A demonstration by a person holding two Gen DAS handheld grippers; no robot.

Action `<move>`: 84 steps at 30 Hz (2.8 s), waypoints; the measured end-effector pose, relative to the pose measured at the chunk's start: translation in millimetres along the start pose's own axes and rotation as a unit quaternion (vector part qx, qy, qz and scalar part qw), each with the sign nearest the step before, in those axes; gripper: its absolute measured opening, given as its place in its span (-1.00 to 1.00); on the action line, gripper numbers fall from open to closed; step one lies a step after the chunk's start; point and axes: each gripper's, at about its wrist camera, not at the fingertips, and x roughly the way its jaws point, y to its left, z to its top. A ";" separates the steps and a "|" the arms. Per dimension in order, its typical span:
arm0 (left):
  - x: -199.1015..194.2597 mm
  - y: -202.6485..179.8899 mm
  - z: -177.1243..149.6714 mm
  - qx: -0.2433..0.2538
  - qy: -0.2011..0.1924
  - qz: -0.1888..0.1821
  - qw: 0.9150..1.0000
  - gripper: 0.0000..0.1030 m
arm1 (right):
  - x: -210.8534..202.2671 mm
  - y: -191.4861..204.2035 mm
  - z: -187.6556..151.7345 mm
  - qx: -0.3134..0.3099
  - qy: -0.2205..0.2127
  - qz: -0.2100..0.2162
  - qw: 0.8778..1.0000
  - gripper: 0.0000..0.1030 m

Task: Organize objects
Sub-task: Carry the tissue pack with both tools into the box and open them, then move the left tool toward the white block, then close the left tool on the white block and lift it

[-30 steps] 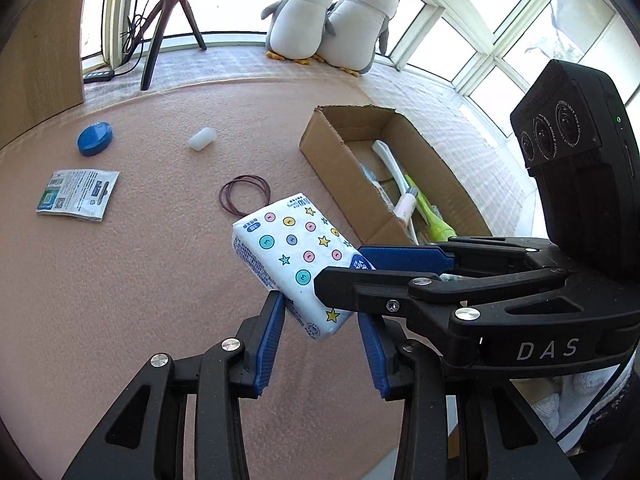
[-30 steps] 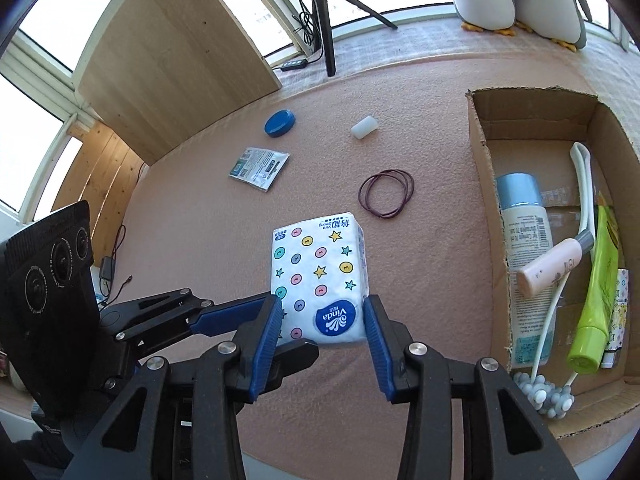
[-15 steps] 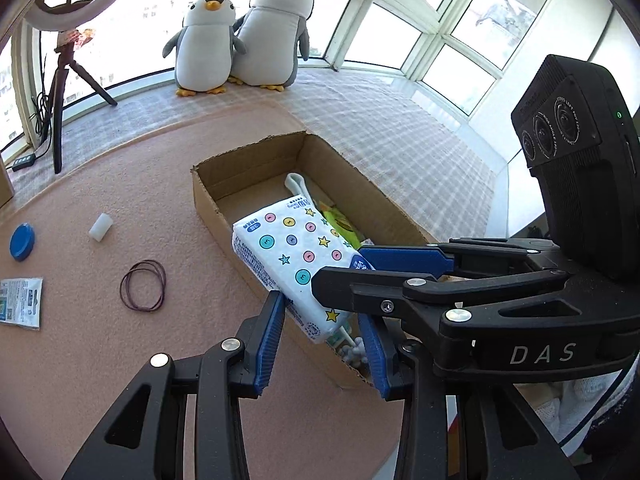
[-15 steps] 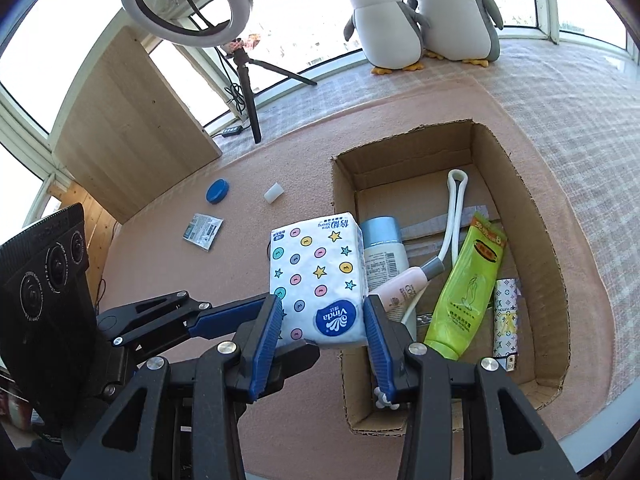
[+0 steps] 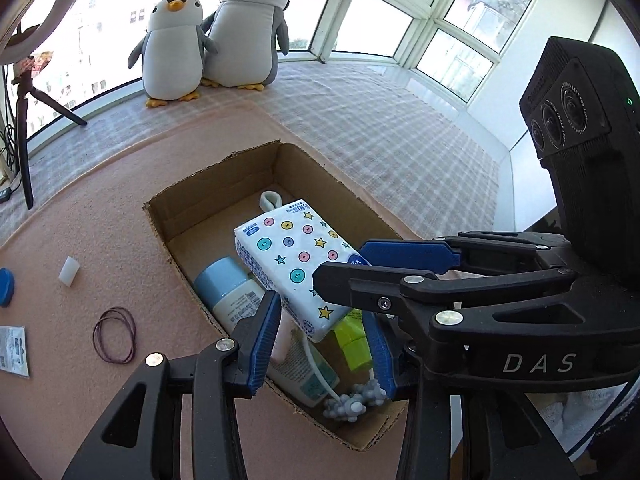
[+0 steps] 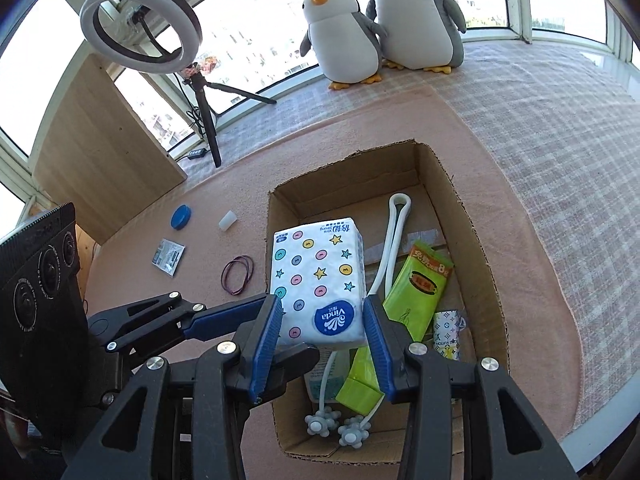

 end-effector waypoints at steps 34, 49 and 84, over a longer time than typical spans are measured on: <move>-80.5 193.7 -46.1 -0.140 -0.020 0.121 0.982 -0.02 | -1.2 85.3 -37.6 -0.042 -0.031 -0.009 0.999 0.00; -0.3 228.0 5.5 -0.127 0.014 0.151 0.980 -0.24 | 9.8 84.1 -58.9 -0.016 0.001 0.009 1.000 0.01; -16.3 237.4 -53.9 -0.125 0.019 0.155 0.980 -0.85 | 136.0 137.8 -21.0 -0.039 0.084 0.033 0.995 -0.14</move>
